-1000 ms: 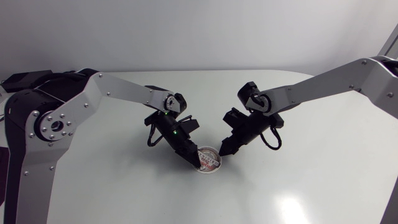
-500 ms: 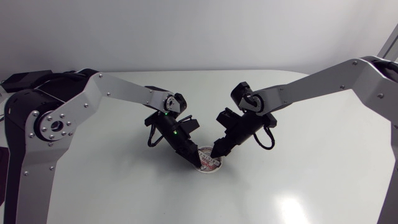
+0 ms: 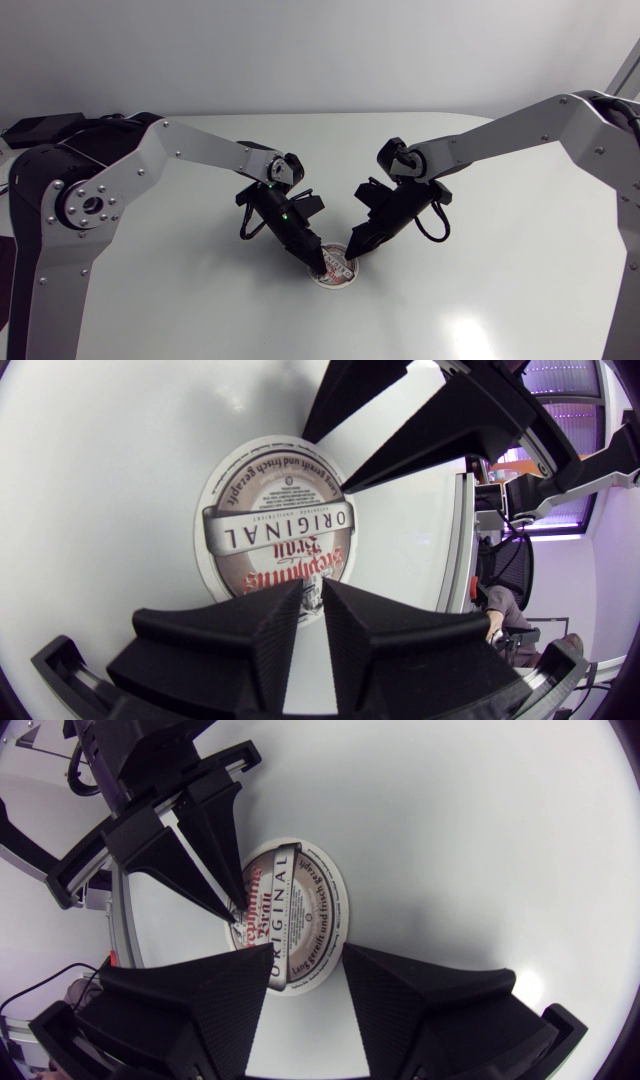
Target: Turn the coaster over.
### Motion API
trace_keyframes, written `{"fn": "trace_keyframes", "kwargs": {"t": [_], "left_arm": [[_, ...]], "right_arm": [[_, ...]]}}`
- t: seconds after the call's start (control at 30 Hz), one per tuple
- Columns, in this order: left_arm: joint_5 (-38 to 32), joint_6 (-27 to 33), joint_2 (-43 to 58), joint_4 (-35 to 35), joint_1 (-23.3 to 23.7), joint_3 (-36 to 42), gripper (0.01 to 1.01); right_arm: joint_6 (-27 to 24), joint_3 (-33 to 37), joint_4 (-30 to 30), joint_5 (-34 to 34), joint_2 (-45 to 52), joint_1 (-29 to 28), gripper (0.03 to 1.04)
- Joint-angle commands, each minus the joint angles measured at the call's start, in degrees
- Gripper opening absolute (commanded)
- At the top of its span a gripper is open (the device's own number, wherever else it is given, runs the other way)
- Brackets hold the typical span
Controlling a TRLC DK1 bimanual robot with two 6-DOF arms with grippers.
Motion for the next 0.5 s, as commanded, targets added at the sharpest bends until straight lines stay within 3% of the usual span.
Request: {"fn": "trace_keyframes", "kwargs": {"t": [0.0,0.07,0.23,0.33,0.47], "left_arm": [[-3.2,-1.1,3.0,2.4,-0.8,-2.6,0.193],[-3.2,-1.1,3.0,2.5,-0.8,-2.7,0.193],[-3.2,-1.2,2.8,2.8,-0.8,-3.1,0.193],[-3.2,-1.2,2.6,3.0,-0.9,-3.5,0.193],[-3.2,-1.2,2.4,3.1,-0.9,-3.7,0.193]], "right_arm": [[-0.3,0.4,-2.6,-3.9,2.0,0.6,0.29],[-0.9,0.9,-3.8,-4.3,2.7,0.6,0.22],[-1.0,1.6,-5.1,-6.1,3.6,0.6,0.2],[-1.0,2.4,-5.8,-7.3,4.4,0.6,0.07],[-1.2,2.8,-6.4,-8.1,4.9,0.3,0.06]]}}
